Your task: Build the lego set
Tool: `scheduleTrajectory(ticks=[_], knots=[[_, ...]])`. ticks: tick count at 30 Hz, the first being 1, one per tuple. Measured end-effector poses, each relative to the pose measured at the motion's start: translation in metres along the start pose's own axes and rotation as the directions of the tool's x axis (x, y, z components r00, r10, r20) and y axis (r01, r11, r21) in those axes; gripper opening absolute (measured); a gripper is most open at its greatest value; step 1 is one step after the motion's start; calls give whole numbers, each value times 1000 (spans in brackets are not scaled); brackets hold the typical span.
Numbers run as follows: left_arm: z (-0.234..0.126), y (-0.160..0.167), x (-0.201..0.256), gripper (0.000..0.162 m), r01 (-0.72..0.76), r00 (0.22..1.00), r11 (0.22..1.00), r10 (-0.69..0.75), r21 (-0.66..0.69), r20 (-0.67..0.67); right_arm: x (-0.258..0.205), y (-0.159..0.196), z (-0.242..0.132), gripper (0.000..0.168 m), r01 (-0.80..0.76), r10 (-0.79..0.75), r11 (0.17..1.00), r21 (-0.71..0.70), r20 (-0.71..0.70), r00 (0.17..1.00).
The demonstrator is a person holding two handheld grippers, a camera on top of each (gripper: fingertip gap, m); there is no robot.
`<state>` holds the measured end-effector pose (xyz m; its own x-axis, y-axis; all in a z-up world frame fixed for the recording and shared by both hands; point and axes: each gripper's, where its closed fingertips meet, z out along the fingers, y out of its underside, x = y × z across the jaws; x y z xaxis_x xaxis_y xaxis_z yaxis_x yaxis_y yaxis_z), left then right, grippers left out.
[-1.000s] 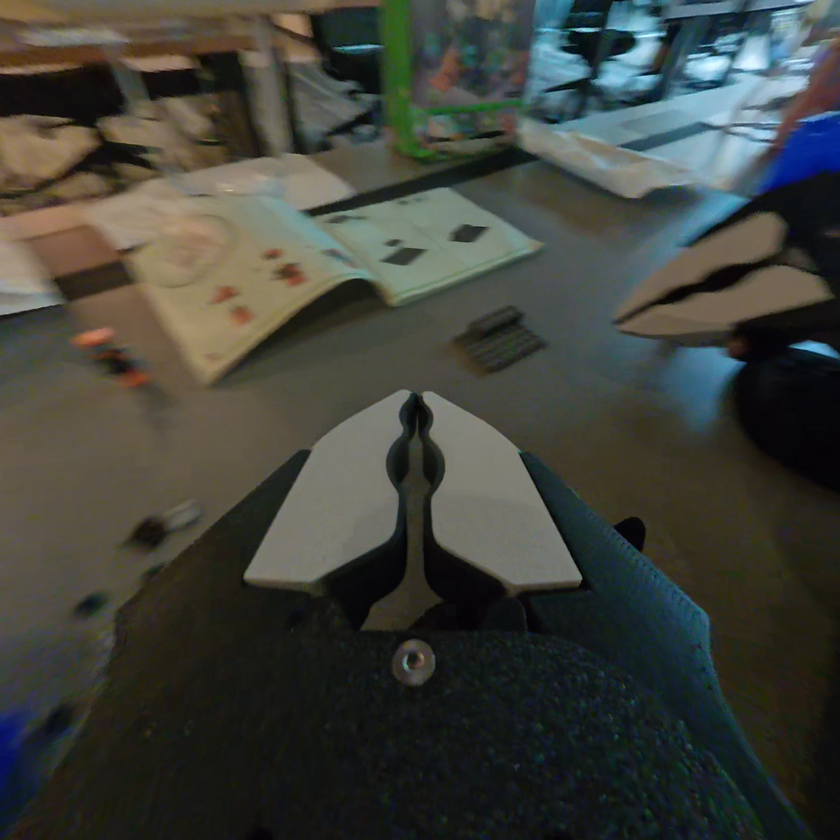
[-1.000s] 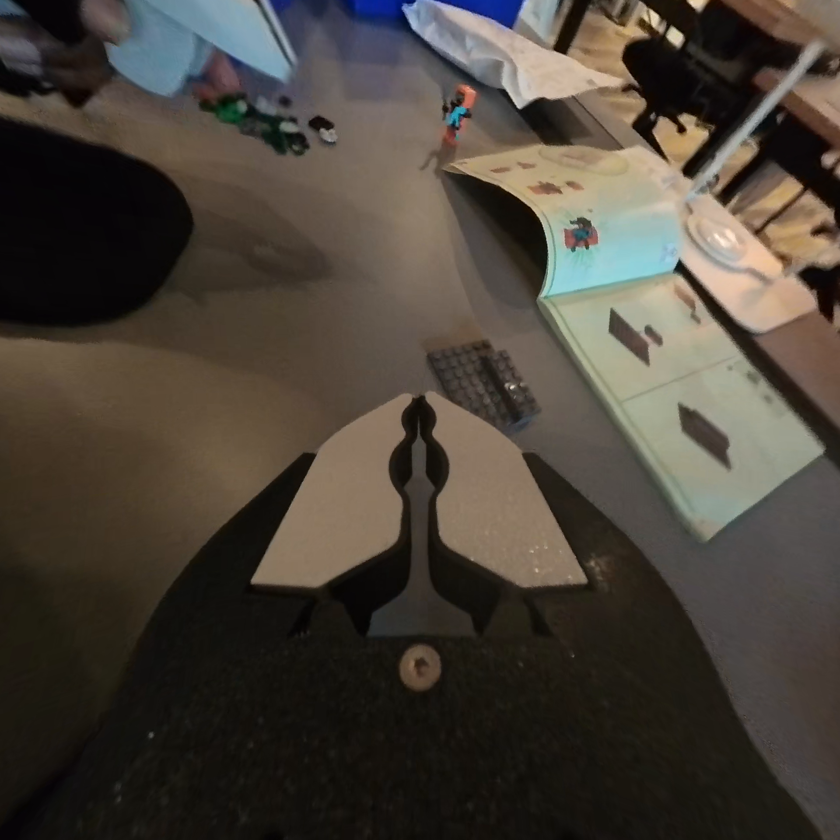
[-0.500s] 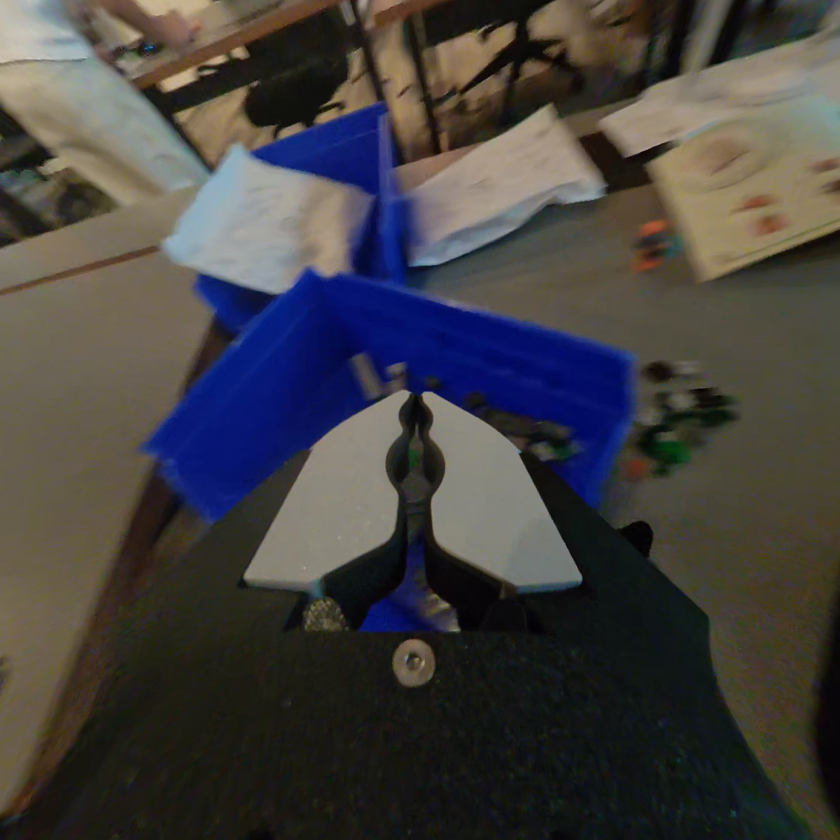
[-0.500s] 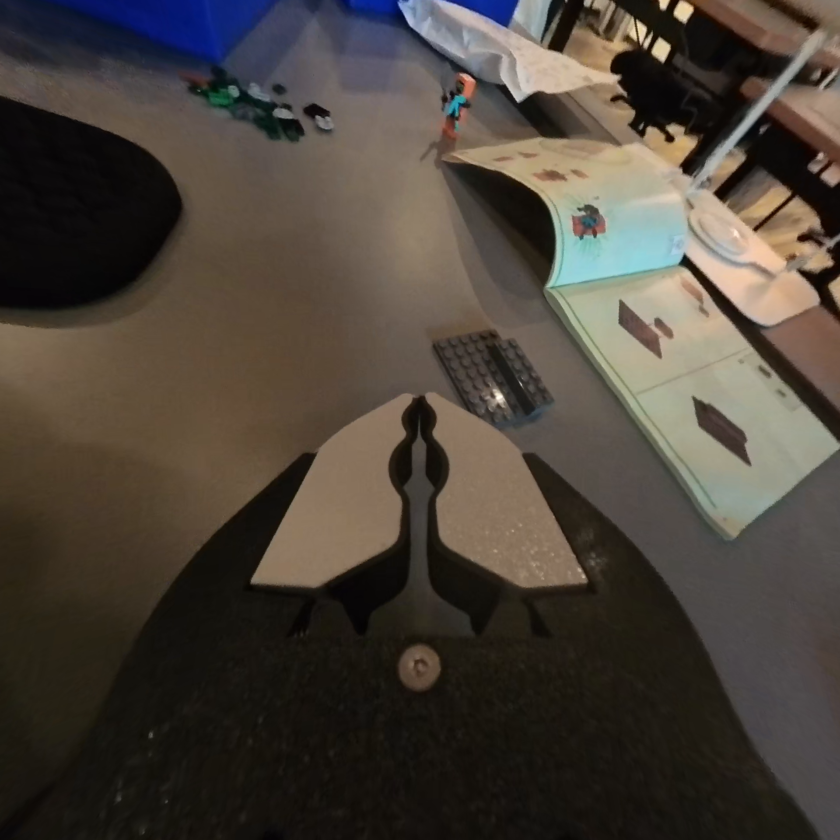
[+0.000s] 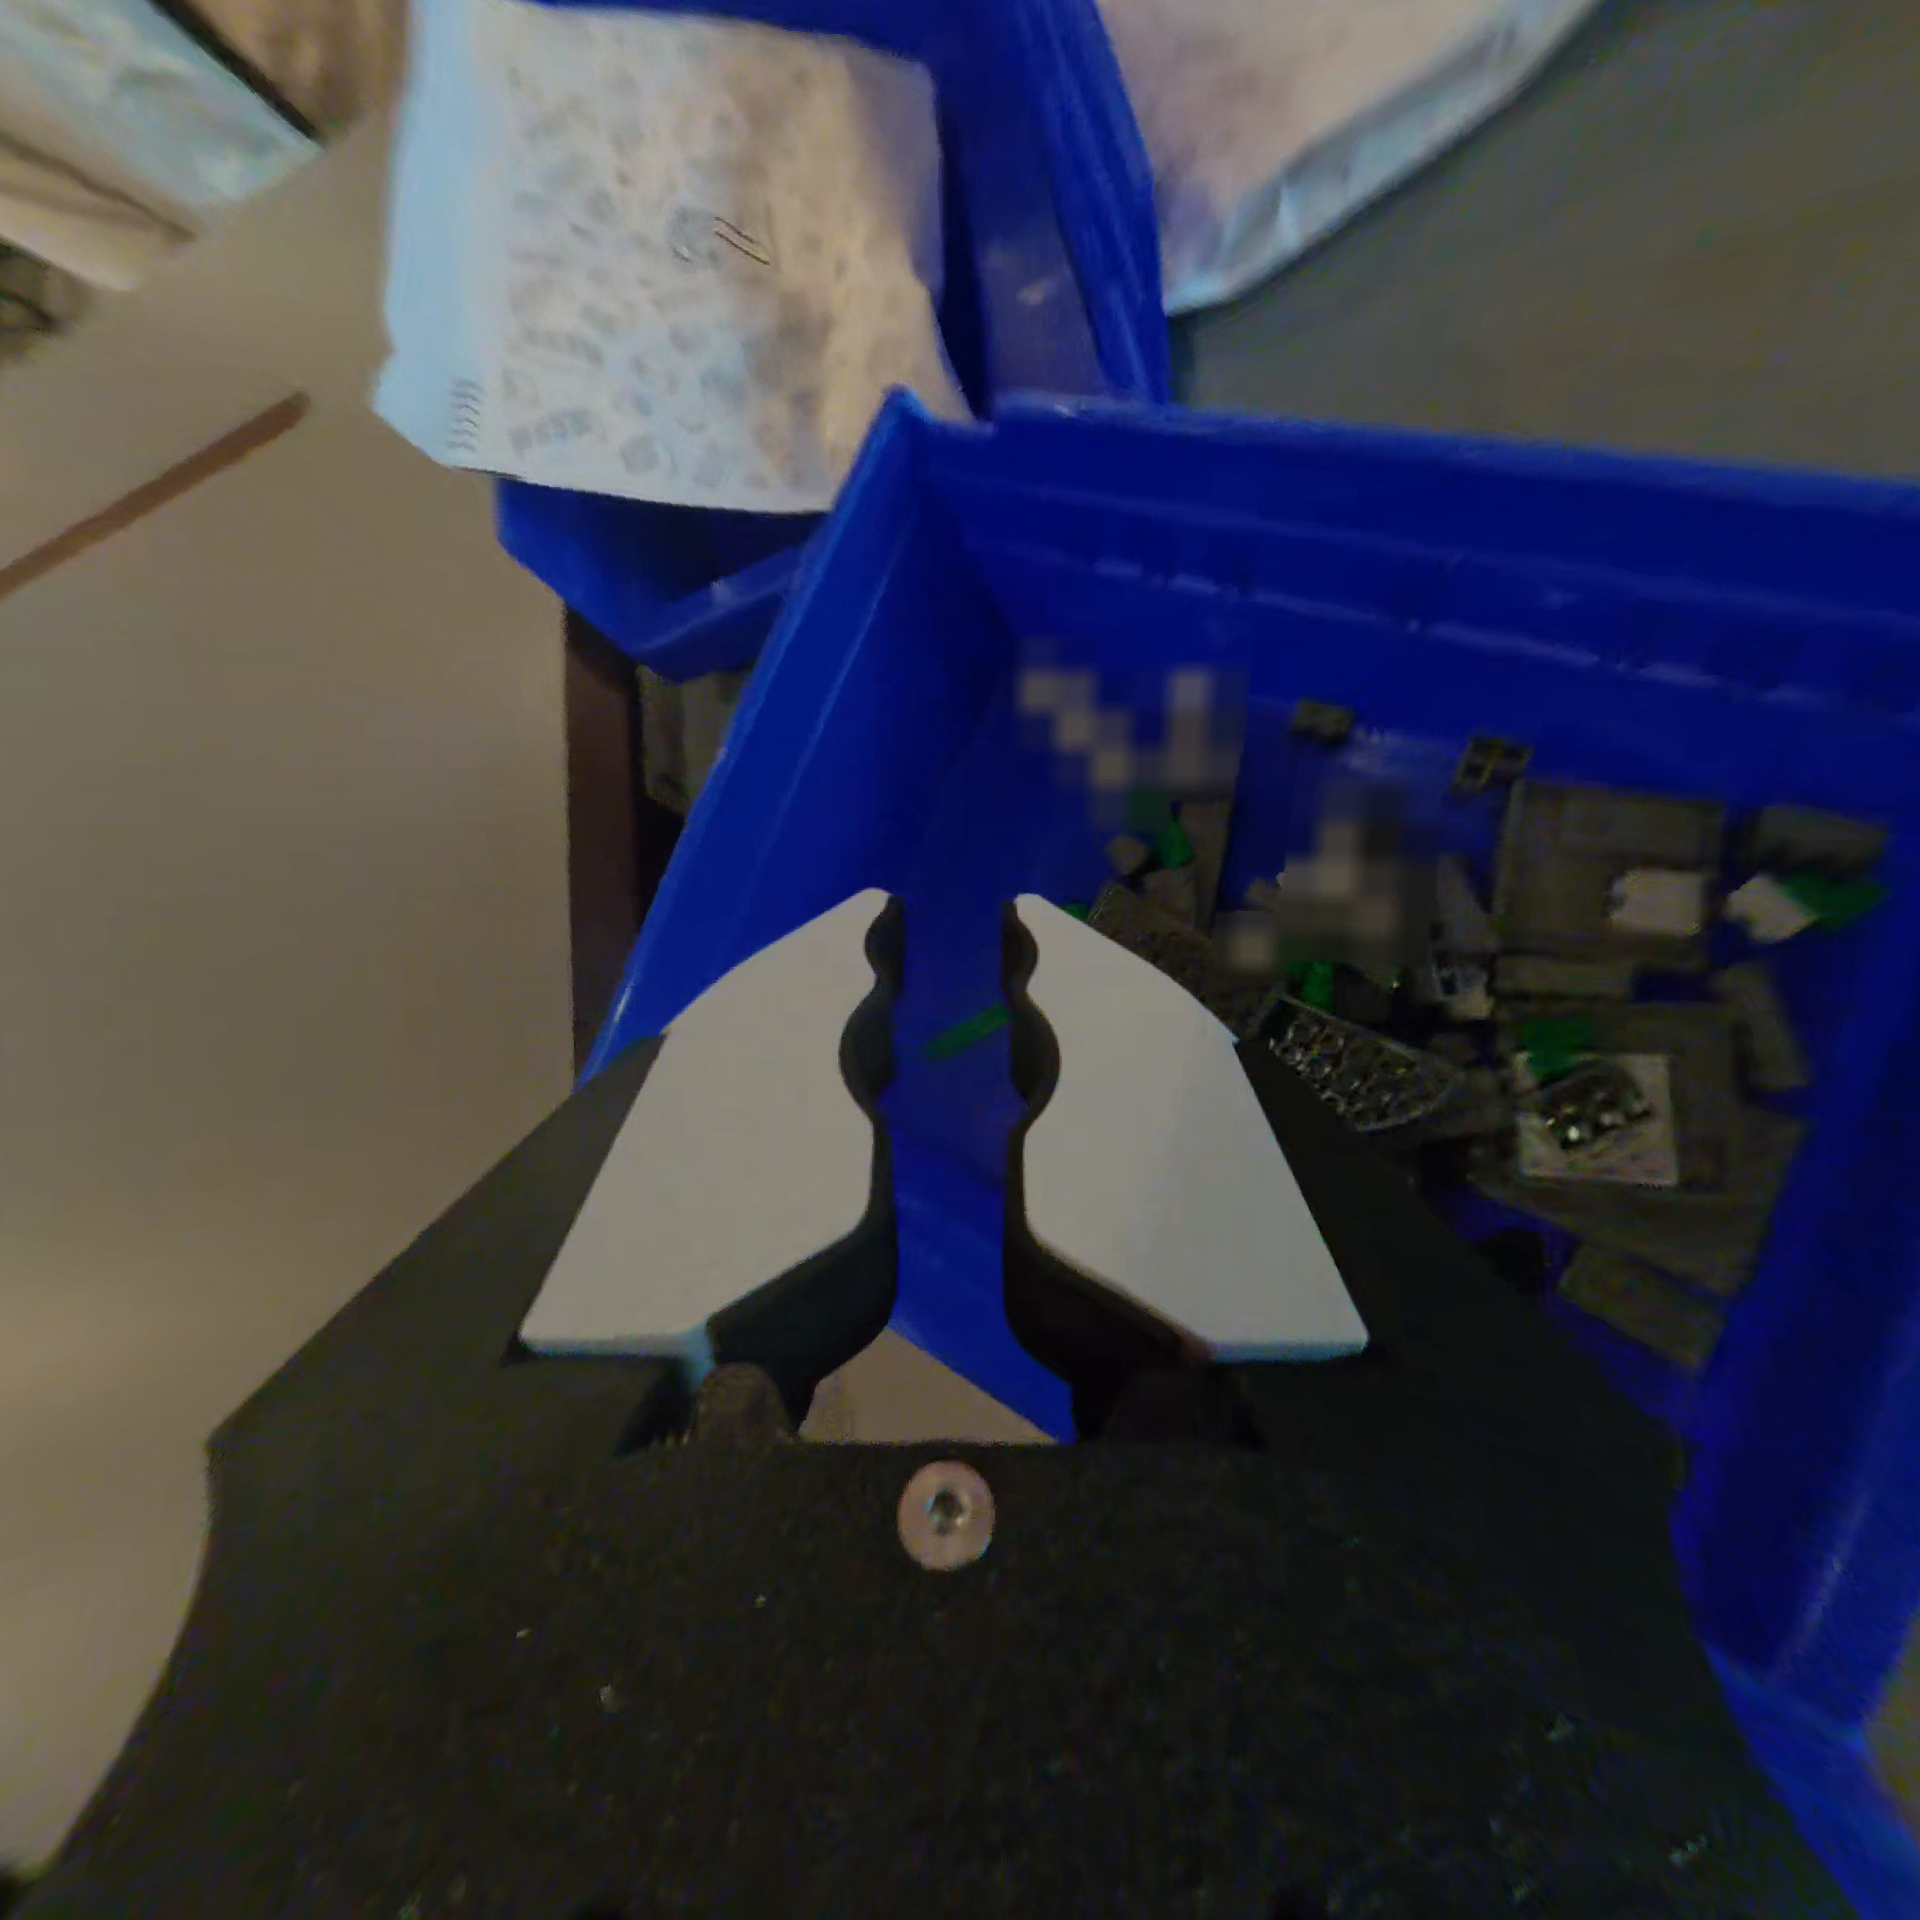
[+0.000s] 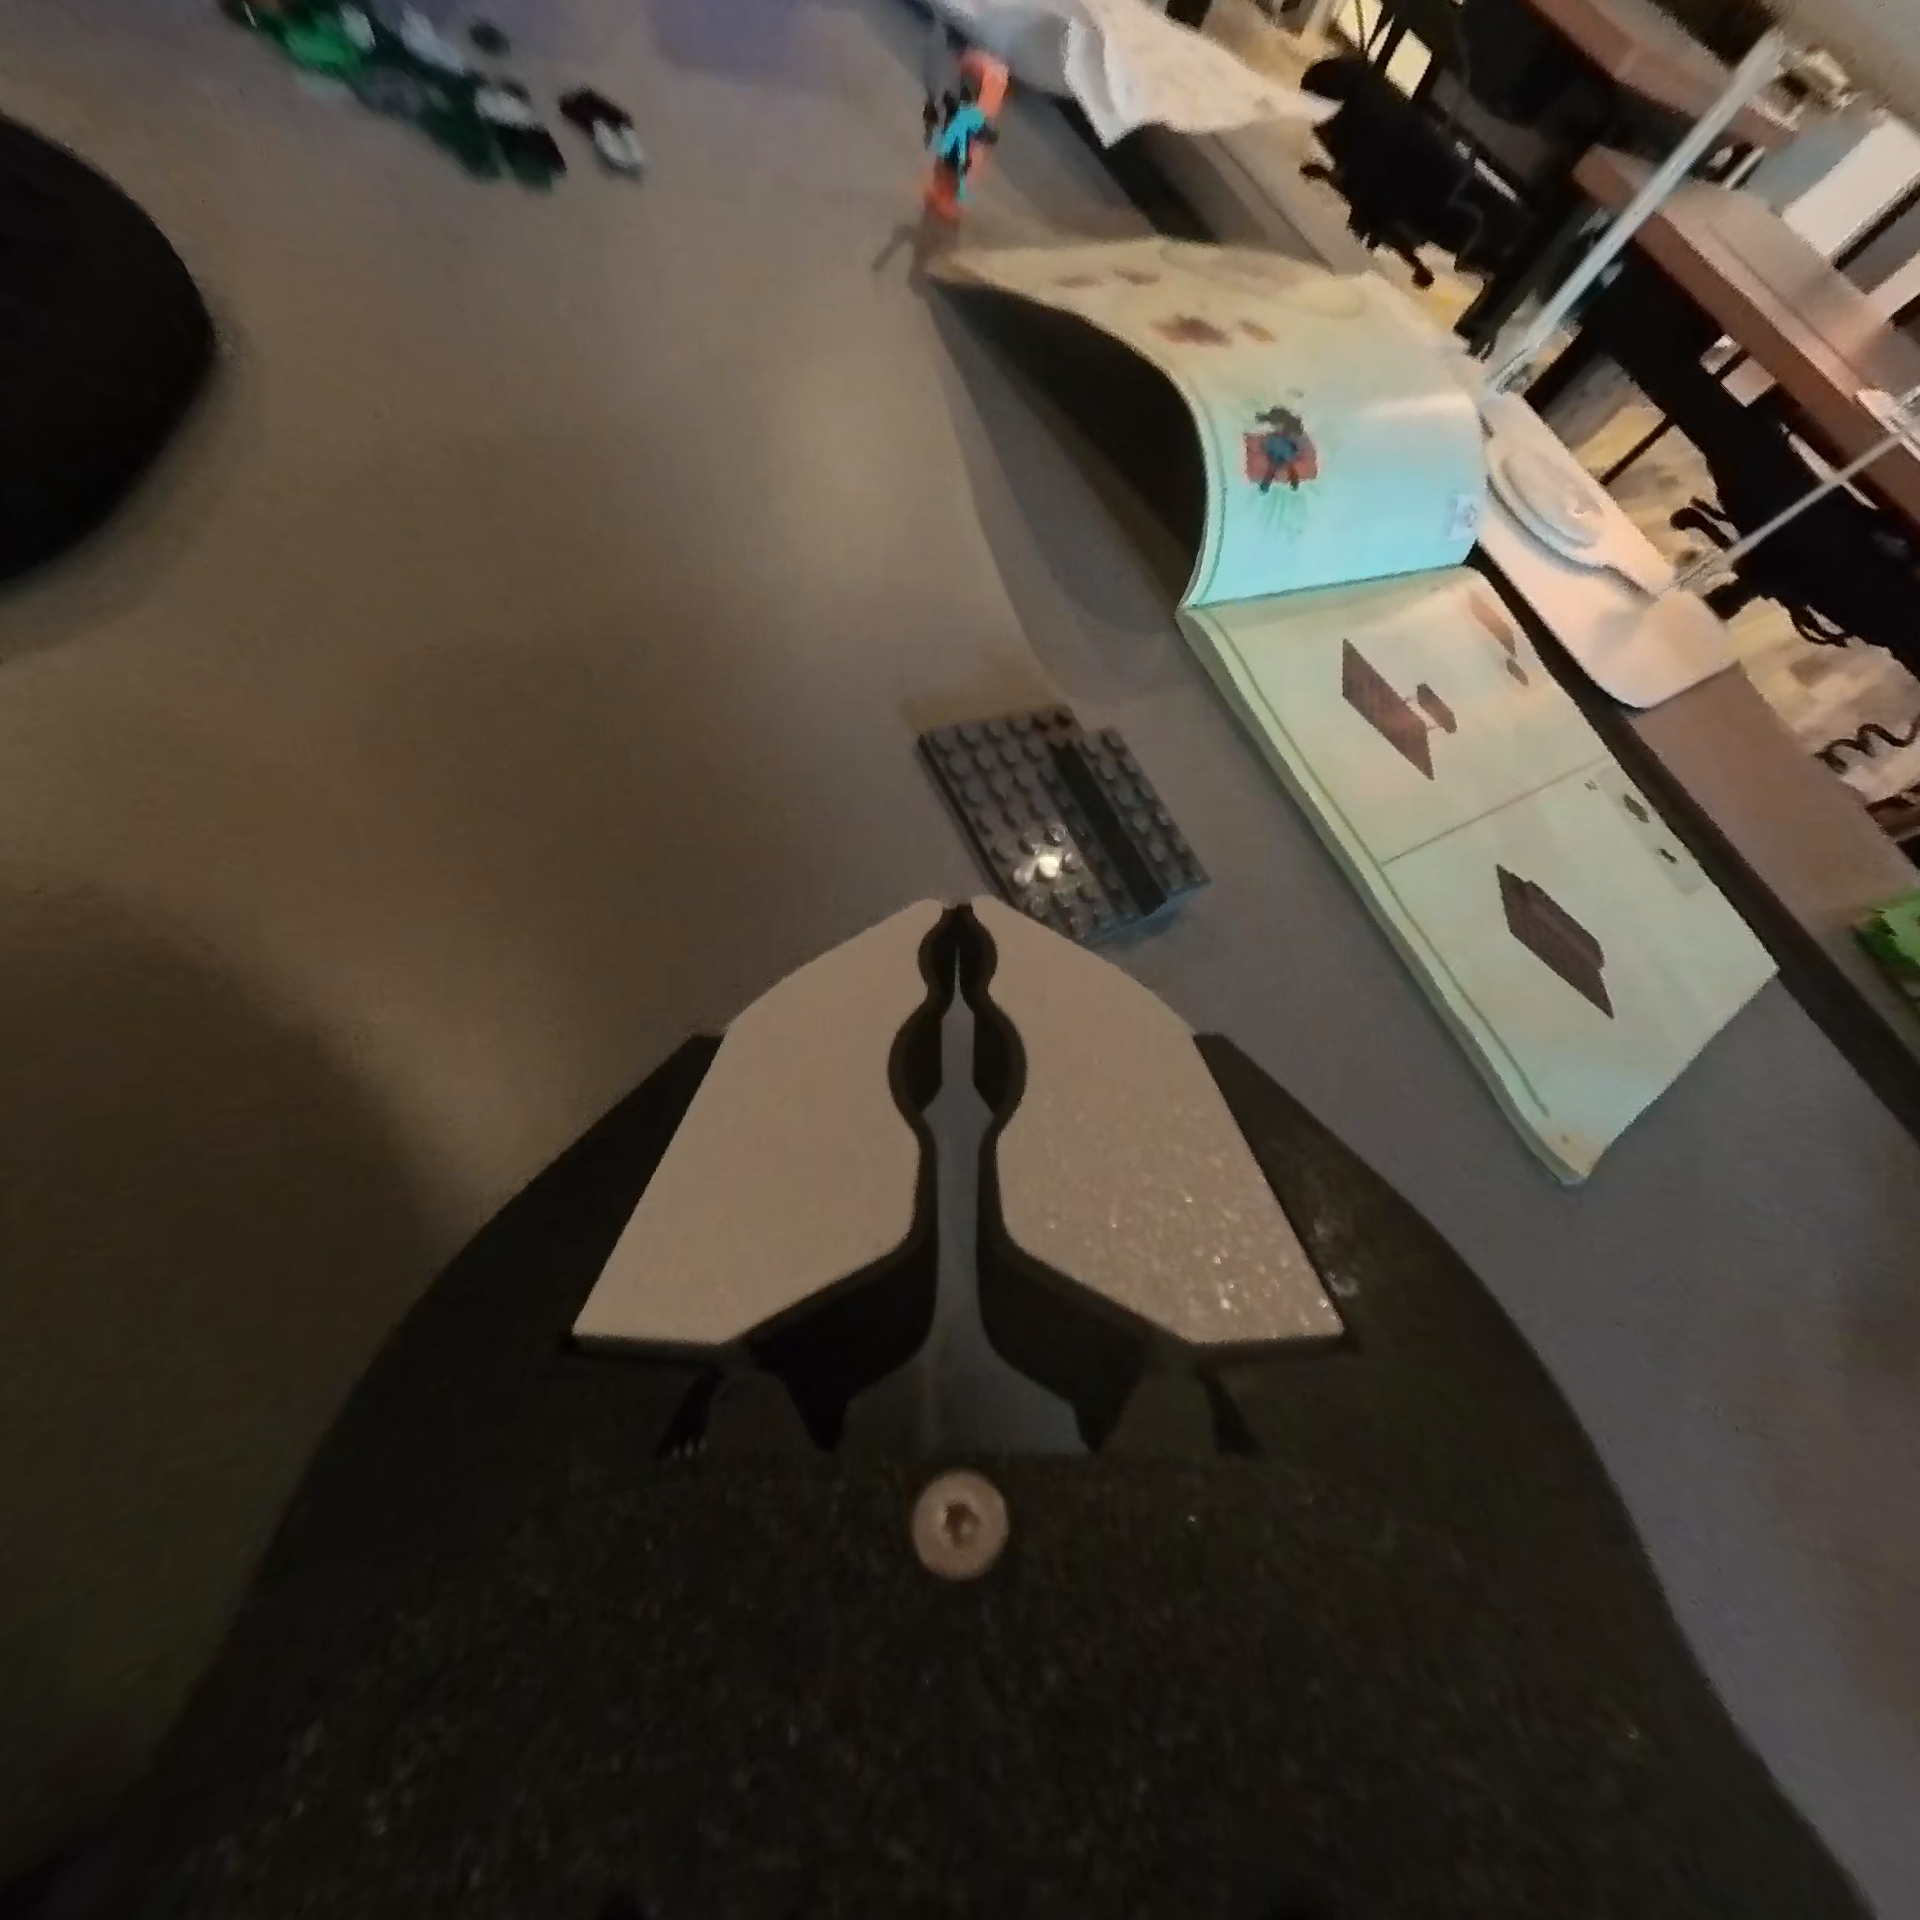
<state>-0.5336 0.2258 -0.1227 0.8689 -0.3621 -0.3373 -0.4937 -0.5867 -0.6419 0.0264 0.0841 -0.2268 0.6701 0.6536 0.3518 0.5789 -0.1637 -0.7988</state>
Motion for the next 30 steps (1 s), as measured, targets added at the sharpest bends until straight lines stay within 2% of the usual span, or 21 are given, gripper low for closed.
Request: scheduleTrajectory(ticks=[5,10,14,19,23,28,30], knots=[[26,10,13,19,-80,983,994,66,-74,-173,0,7,4,0,27,-28,999,-44,-16,999],[36,18,59,21,-243,915,964,192,-106,-356,1,13,7,0,22,-24,996,-82,-27,999],[34,32,99,35,-392,824,914,297,-107,-483,1,17,10,0,29,-32,994,-109,-28,999],[27,48,143,37,-552,679,833,418,-45,-604,3,19,11,0,19,-24,993,-119,-36,999],[25,62,161,40,-621,602,783,441,-43,-666,3,20,11,0,21,-25,992,-123,-36,999],[34,67,156,19,-662,612,745,475,-81,-632,4,19,10,0,18,-23,993,-119,-37,999],[39,65,142,19,-670,647,733,496,-121,-580,4,19,10,0,15,-19,993,-116,-36,999]])
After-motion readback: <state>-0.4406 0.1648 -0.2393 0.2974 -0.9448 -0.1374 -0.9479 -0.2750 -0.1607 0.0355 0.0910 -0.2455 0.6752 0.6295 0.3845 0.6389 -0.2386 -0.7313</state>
